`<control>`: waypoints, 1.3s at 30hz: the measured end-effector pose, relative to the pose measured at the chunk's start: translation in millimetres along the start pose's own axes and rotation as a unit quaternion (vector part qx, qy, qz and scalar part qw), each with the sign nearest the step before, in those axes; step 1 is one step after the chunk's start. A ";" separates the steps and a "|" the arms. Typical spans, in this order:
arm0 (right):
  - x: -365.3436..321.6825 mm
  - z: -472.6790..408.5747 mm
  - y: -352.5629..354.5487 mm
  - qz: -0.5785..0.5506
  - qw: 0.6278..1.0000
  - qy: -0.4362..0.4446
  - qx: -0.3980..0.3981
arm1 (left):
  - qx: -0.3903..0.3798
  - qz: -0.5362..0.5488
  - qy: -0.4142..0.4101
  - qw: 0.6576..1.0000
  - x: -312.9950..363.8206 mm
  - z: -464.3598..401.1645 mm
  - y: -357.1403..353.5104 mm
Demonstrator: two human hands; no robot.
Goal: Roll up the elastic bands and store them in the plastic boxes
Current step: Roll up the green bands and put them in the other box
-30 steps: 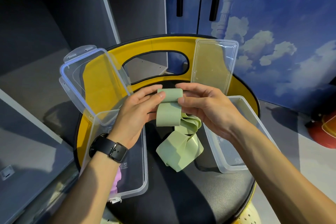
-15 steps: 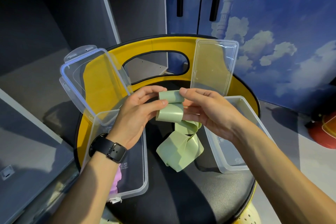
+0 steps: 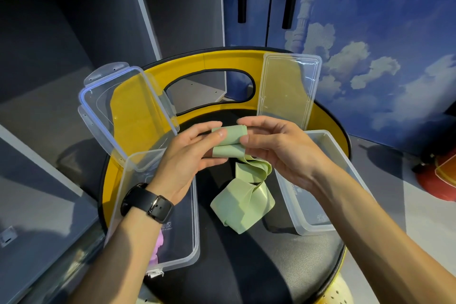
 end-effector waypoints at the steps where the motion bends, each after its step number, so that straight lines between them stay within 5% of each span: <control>1: -0.2 0.1 -0.2 0.001 1.000 0.001 -0.002 | -0.001 0.002 -0.001 1.000 0.3 -0.1 0.4; 8: 0.2 0.7 0.7 -0.002 1.000 -0.009 -0.011 | -0.031 -0.004 -0.006 0.999 0.7 -0.1 4.1; 23: 0.5 -0.6 7.7 0.184 0.982 0.050 0.001 | -0.032 -0.029 0.000 0.999 -2.0 -0.1 5.1; 27: -4.1 2.5 4.5 0.337 0.938 0.074 -0.017 | -0.031 -0.063 -0.013 0.997 -3.7 -0.6 4.0; 33: -7.3 10.7 -10.9 0.574 0.797 0.182 -0.044 | -0.014 -0.123 -0.024 0.992 -8.5 -2.8 2.1; 39: -2.2 7.6 -16.6 0.633 0.748 0.196 -0.031 | -0.022 -0.128 -0.021 0.991 -10.0 -2.3 2.8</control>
Point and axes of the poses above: each hand's wrist, its own z-axis away from the middle knuckle, its own y-axis out of the back of the hand, x = y × z, the point moved 1 cm from there along -z, towards the middle knuckle, and after that the axes turned 4 degrees about y, right-handed, at the moved point
